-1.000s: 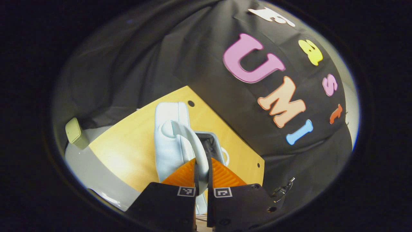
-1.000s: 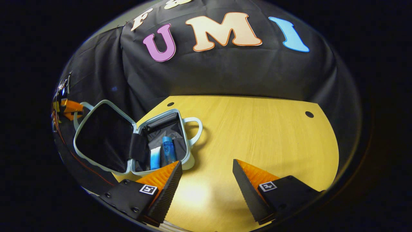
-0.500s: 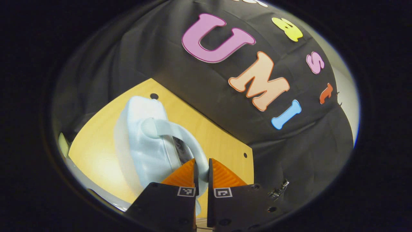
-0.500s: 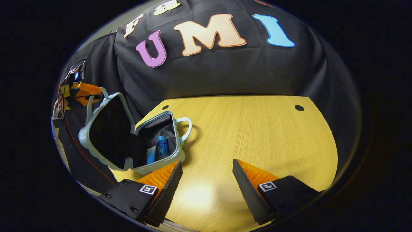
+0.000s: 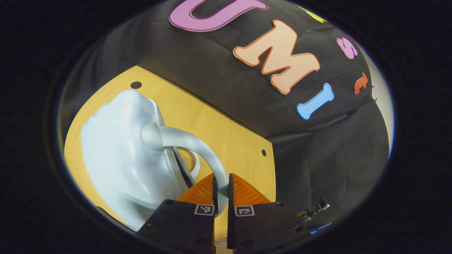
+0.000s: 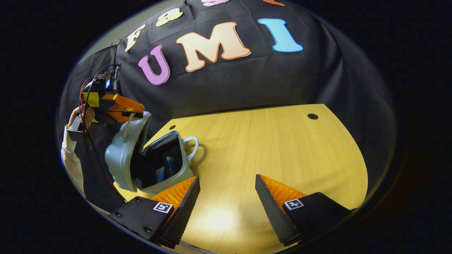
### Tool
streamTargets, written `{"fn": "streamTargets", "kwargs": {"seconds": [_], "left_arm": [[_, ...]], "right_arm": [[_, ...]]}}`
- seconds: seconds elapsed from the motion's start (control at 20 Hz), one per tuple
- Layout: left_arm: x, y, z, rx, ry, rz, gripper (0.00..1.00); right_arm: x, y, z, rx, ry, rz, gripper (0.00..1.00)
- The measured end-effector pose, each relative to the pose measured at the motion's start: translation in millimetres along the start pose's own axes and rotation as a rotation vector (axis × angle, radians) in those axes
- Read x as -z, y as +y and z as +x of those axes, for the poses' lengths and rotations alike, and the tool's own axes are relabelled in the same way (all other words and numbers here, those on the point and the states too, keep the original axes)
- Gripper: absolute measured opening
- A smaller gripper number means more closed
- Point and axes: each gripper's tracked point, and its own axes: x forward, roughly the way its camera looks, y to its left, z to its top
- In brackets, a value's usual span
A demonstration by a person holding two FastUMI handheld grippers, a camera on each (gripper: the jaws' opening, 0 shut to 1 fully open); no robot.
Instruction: First open the suitcase, pack the skin care products into it, and then close the suitcase.
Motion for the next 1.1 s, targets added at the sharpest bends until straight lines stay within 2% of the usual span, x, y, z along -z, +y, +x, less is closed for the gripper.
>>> {"fn": "streamTargets", "kwargs": {"seconds": [0.25,0.3,0.45,0.7,0.75,0.8,1.1], "left_arm": [[15.2,3.0,46.5,-0.023,0.075,-0.025,0.07],[16.1,5.5,53.2,-0.034,0.082,-0.035,0.07],[19.7,12.0,73.4,-0.073,0.105,-0.036,0.07],[38.0,28.2,114.6,-0.17,0.17,-0.007,0.07],[41.7,31.5,120.3,-0.19,0.183,0.001,0.02],[45.3,34.8,126.2,-0.206,0.195,0.005,0.07],[48.5,44.9,133.1,-0.311,0.196,0.029,0.1]], "right_arm": [[-1.2,-28.4,-7.4,0.037,-0.011,0.039,0.98],[-4.5,-32.9,-8.7,0.038,-0.022,0.044,0.94],[-8.2,-44.5,-8.8,0.039,-0.032,0.059,0.98],[-2.9,-62.7,-10.3,0.04,-0.025,0.065,0.98],[-1.6,-65.8,-10.9,0.04,-0.023,0.065,0.94],[0.6,-68.9,-13.2,0.041,-0.019,0.065,0.98],[11.1,-86.0,-20.6,0.042,-0.006,0.073,0.98]]}}
